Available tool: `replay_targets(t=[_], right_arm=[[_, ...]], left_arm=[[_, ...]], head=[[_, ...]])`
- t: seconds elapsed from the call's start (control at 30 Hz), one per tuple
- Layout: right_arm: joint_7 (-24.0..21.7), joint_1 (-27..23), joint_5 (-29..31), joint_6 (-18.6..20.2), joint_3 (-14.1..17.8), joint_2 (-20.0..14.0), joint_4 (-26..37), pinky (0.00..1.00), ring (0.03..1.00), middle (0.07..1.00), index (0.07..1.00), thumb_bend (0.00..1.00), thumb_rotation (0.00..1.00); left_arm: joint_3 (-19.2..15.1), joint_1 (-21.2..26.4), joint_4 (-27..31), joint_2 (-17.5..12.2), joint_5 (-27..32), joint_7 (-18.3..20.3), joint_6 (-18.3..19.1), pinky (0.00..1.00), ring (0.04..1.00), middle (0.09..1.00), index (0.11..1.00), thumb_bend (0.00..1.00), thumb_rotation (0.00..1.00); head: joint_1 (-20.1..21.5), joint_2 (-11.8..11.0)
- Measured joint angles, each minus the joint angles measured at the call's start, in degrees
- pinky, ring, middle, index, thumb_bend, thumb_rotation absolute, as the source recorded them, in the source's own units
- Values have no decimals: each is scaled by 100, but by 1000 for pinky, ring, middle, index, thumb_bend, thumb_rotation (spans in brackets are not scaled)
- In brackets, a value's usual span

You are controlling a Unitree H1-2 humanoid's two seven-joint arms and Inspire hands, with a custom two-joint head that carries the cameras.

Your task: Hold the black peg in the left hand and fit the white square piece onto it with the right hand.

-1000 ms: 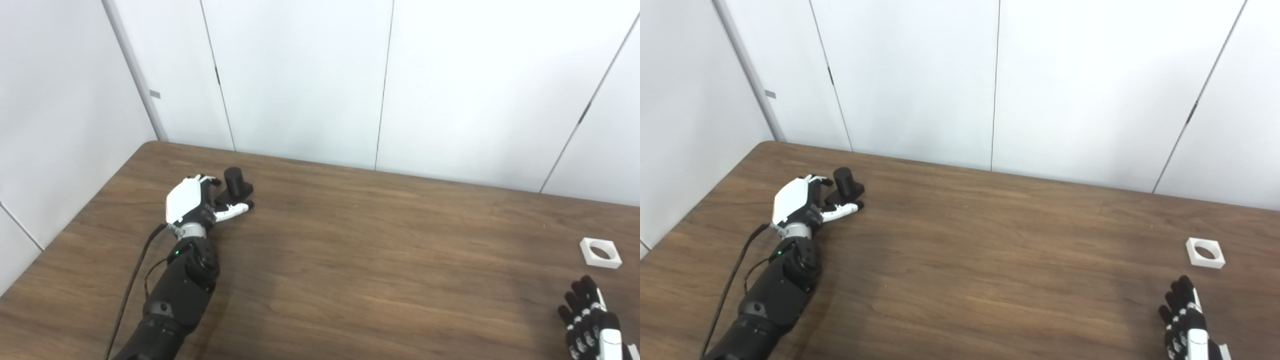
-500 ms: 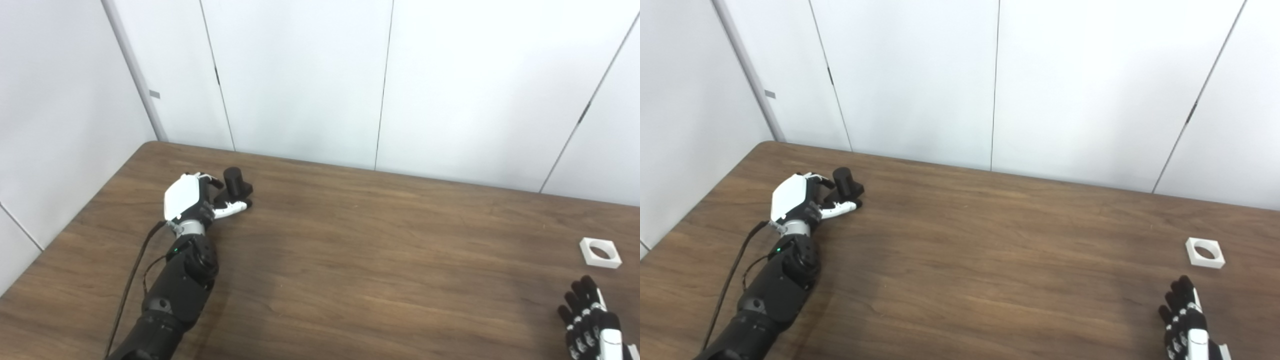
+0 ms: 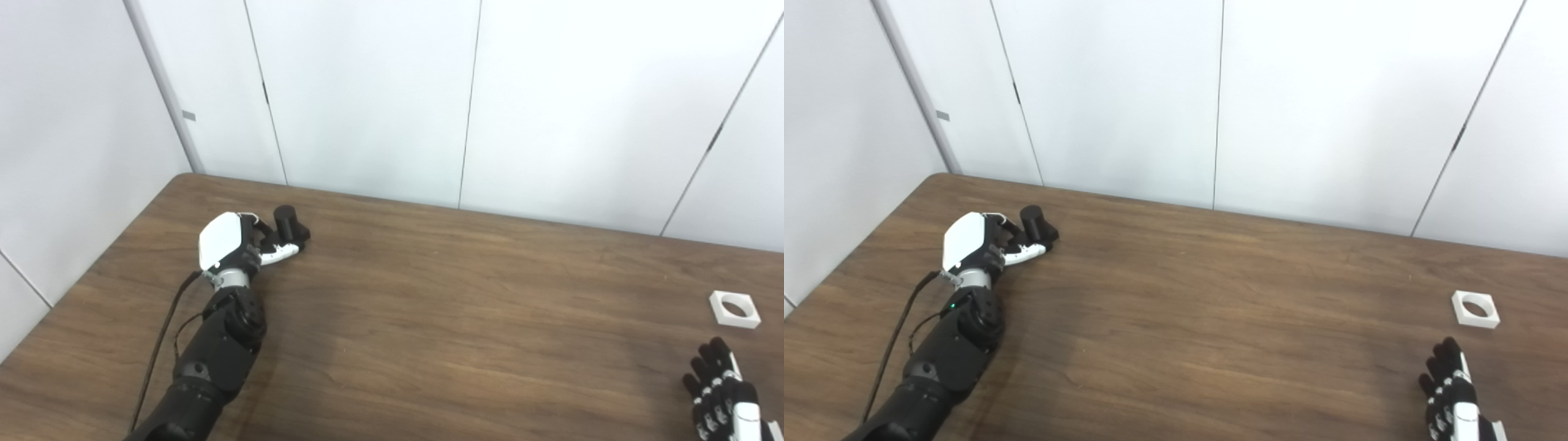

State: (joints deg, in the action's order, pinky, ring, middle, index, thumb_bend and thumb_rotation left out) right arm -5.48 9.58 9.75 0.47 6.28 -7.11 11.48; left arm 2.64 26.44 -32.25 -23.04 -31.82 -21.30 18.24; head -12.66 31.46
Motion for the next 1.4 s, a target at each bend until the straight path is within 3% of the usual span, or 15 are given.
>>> replay_targets(t=[0.2,0.43,1.0,1.4], right_arm=[[0,-3,-17,-4,5,-7,0,1000,1000,1000,1000,475,1000],[0,-2,-34,6,1,-11,11,1000,1000,1000,1000,451,1000],[27,-7,-157,8,-34,-9,25,1000,1000,1000,1000,491,1000],[146,-22,-268,77,-144,9,85,1000,1000,997,1000,516,1000]], left_arm=[[103,0,54,-58,-5,108,108,1000,866,758,486,523,54],[219,-111,391,-165,-6,395,149,1000,854,751,486,522,52],[628,-1068,2274,-94,-183,1125,158,1000,873,762,486,521,50],[1097,-1663,3271,24,-438,1511,-218,1000,870,768,486,520,49]], head=[[61,17],[132,44],[571,228],[1019,422]])
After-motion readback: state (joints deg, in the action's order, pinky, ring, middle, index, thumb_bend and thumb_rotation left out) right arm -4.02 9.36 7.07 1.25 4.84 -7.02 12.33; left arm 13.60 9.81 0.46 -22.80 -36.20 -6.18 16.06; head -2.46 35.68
